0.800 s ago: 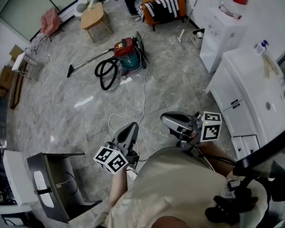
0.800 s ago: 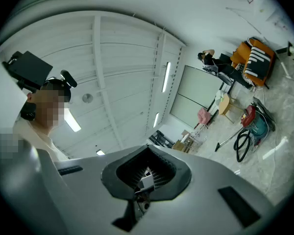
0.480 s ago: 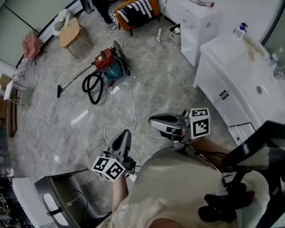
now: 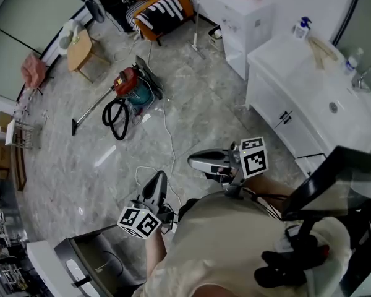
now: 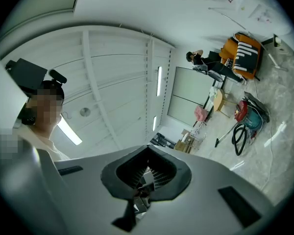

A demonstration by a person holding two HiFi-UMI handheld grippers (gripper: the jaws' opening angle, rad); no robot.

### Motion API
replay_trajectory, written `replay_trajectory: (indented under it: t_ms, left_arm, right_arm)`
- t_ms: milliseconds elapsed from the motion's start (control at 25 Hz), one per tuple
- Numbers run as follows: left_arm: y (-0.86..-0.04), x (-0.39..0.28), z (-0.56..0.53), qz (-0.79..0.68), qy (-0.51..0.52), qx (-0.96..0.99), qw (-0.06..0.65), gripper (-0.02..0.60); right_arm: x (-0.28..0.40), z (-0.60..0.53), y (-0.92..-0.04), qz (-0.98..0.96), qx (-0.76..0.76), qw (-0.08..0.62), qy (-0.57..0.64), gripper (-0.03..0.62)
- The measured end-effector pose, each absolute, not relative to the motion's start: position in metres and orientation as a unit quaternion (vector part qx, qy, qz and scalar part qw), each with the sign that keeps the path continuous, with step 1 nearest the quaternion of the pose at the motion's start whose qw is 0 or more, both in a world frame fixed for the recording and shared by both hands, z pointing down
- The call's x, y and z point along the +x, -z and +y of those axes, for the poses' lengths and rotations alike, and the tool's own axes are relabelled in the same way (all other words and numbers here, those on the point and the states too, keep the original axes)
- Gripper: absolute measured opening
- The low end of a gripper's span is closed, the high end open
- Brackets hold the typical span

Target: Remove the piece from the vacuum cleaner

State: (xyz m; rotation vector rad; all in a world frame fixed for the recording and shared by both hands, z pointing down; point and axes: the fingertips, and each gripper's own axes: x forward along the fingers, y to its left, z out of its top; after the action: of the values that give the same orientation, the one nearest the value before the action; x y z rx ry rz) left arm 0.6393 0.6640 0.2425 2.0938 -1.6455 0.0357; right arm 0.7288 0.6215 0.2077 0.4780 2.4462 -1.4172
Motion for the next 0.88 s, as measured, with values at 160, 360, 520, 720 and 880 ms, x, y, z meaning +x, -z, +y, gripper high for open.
replay_trajectory:
  t_ms: [160, 360, 520, 720, 880]
  left_arm:
    - [-0.246, 0.639, 0.661, -0.603, -0.029, 0.759, 0.242, 0.003]
    - [-0.251, 0.633, 0.652, -0.594, -0.042, 0.766, 0.243, 0.003]
    - [-0.257, 0.630, 0.633, -0.573, -0.049, 0.783, 0.239, 0.003]
    - [-0.254, 0.605, 0.616, -0.582, -0.022, 0.778, 0.235, 0.003]
    - [-0.260, 0.564, 0.609, -0.589, 0.003, 0.768, 0.250, 0.003]
  right_arm:
    - [0.727, 0.617, -0.208, 0.834, 0.178, 0.142, 0.502, 0.002]
    - [0.724, 0.611, -0.214, 0.830, 0.170, 0.142, 0.512, 0.003]
    - [0.732, 0.599, -0.217, 0.831, 0.142, 0.153, 0.516, 0.003]
    - [0.722, 0.575, -0.217, 0.837, 0.115, 0.148, 0.514, 0.003]
    - [0.686, 0.568, -0.215, 0.847, 0.107, 0.125, 0.505, 0.003]
